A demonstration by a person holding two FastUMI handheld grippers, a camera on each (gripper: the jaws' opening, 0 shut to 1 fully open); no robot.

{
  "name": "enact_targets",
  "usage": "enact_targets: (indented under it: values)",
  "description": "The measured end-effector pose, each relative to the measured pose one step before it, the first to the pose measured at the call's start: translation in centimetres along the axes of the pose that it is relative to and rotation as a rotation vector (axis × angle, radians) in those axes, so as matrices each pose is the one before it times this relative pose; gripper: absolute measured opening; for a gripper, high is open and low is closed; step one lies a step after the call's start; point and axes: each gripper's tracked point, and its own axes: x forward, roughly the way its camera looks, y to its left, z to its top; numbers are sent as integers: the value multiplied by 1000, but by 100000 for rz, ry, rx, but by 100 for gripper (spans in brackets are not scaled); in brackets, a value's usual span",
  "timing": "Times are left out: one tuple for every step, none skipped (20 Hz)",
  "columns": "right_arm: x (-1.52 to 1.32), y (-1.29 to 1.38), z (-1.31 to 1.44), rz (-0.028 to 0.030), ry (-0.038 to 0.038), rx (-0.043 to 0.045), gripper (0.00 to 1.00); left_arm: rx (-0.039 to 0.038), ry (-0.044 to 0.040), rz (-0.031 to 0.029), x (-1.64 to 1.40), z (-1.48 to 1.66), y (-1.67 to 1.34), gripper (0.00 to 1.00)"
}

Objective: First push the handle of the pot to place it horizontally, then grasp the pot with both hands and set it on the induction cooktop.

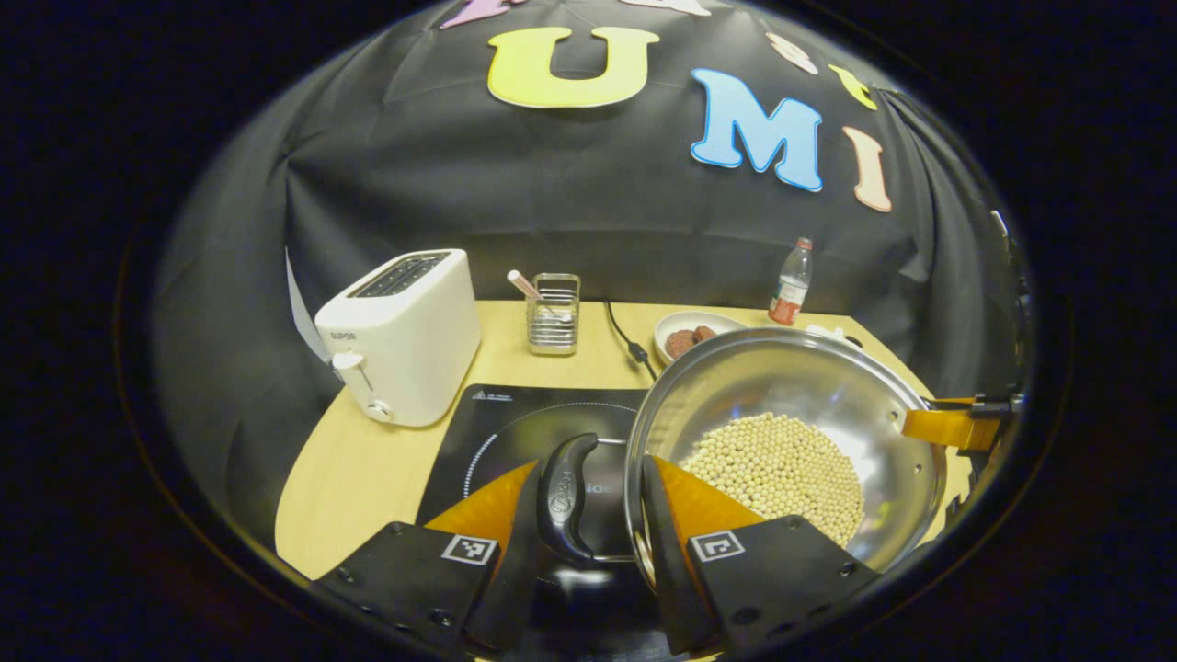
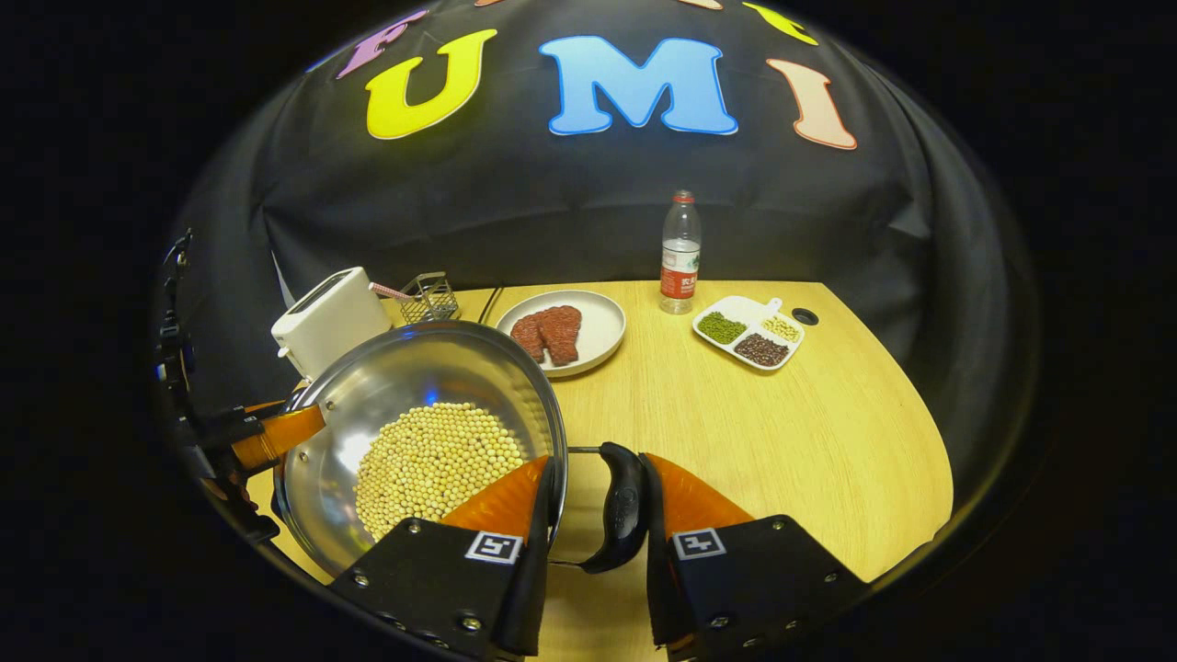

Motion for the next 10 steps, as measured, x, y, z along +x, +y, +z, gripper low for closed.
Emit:
enact_targets:
  values:
    - [184, 636, 124, 134, -102, 64, 45, 113, -367, 120, 75, 170, 698, 62]
    - [132, 686, 99, 67, -187, 7, 45, 56, -230, 8, 169, 125, 765, 62]
    - [234, 675, 194, 115, -202, -59, 45, 89, -49, -37, 320, -547, 1200, 62]
    - [269, 673, 198, 35, -125, -92, 45, -178, -45, -3, 92, 37, 777, 62]
    - [267, 628, 149, 43, -176, -119, 45, -5, -33, 7, 127, 174, 665, 58]
    - [285, 634, 125, 83, -113, -78, 45, 187, -116, 91, 262, 130, 685, 58]
    - [260, 612, 211, 28, -84, -55, 45, 310, -211, 127, 345, 182, 674, 58]
    - [352, 579, 82, 118, 66, -8, 45, 558, -99, 185, 94, 128, 759, 62]
    - [335, 571, 98, 188, 387, 87, 45, 352, 99, 194, 165, 101, 702, 58]
    - [214, 582, 40, 116, 290, 51, 45, 169, 167, 80, 295, 25, 516, 62]
